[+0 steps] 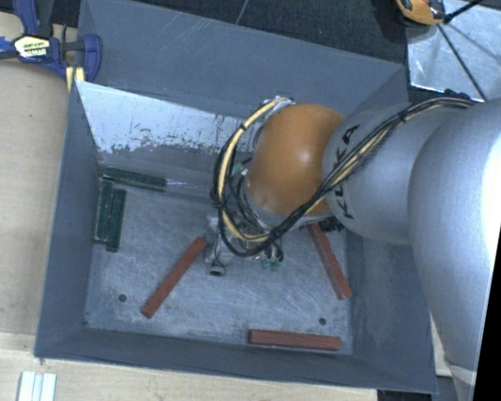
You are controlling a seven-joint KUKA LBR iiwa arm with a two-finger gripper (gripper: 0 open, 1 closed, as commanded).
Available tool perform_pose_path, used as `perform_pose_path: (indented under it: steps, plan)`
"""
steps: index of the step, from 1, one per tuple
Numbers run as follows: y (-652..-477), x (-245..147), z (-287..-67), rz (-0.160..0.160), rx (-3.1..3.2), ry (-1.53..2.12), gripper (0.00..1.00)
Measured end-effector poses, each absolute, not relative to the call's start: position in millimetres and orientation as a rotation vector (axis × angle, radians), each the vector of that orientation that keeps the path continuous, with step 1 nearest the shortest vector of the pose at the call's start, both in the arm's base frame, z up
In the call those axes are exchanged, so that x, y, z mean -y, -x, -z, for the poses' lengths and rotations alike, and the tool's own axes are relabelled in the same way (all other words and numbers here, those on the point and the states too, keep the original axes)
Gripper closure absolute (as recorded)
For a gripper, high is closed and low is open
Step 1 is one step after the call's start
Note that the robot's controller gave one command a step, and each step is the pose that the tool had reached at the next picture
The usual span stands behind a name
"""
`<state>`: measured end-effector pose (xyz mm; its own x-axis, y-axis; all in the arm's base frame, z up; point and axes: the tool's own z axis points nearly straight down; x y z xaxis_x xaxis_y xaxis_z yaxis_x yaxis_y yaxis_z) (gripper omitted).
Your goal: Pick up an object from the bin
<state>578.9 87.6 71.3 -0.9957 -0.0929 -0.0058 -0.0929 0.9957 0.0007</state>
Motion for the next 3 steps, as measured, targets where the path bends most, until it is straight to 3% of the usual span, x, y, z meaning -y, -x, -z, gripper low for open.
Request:
perform_pose_path:
  steps: [1, 2, 3]
  plan:
    - [-557.0, -107.4, -74.0, -0.001, -3.127, 0.289, 0.0]
    - [-557.3, -106.9, -74.0, 0.0, -3.127, 0.287, 0.0]
    - [-560.9, -176.9, -71.2, -0.004, -3.035, 0.782, 1.0]
